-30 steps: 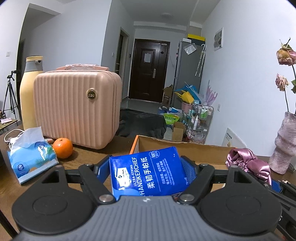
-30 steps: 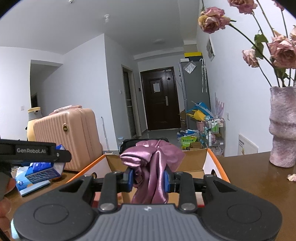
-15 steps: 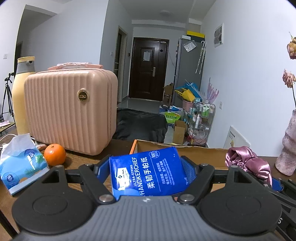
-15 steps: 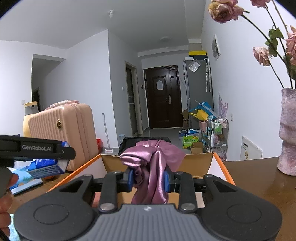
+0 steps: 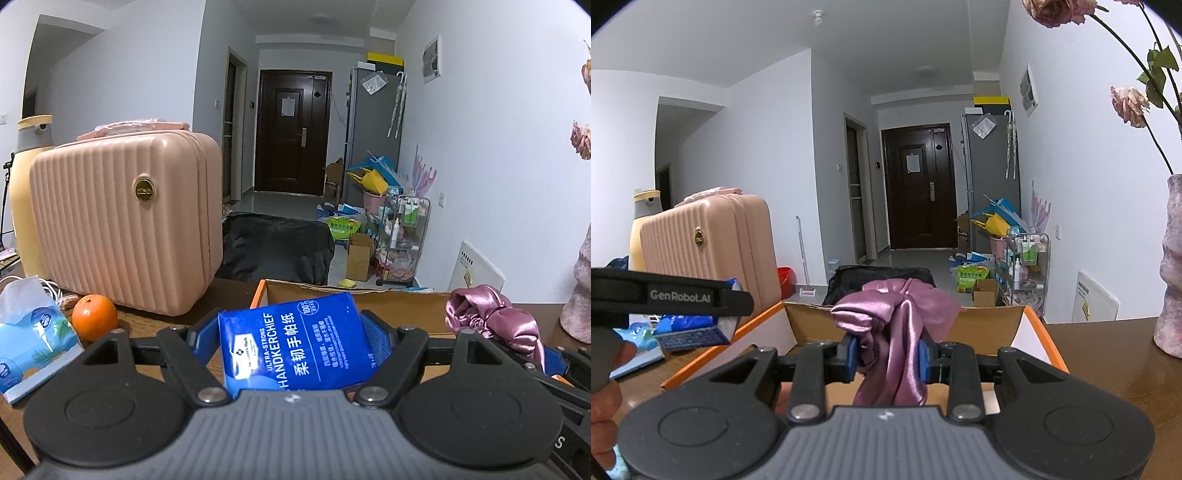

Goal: Organize soft objects
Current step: 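Lift the scrunchie and tissue pack with both tools and carry them over the box, then lower both items into the cardboard box and open both tools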

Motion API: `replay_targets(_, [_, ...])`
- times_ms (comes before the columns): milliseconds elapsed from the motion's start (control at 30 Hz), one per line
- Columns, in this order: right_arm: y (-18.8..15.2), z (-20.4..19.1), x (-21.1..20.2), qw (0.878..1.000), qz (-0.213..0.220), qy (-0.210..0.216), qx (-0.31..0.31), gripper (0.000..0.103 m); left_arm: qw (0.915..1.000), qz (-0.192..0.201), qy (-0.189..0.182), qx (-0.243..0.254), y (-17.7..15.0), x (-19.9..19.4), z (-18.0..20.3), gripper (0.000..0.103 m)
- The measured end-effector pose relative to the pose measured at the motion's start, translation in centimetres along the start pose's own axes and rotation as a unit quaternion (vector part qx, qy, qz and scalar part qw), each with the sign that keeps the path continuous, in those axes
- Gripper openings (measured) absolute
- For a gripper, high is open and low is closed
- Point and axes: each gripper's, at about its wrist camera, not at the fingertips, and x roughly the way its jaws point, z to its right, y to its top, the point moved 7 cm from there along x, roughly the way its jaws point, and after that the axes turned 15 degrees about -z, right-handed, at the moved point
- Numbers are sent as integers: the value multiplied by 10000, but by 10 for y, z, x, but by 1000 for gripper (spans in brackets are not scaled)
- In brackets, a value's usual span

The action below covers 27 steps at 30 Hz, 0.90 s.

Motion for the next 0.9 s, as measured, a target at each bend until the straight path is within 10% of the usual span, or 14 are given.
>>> replay_targets(367, [2, -1, 16, 9997, -213, -113, 6, 36, 9997, -141, -56, 166, -2, 13, 6, 80])
replay_targets(467, [2, 2, 19, 9994, -283, -180, 127, 53, 9994, -236, -140, 189, -4, 16, 6, 100])
replay_targets(600, [-1, 11, 18, 9985, -291, -319, 339, 99, 9998, -175, -31, 84, -5, 15, 3, 103])
replay_targets(900, [-5, 18, 16, 9979, -245, -431, 413, 103, 9998, -185, 41, 105, -6, 16, 1, 103])
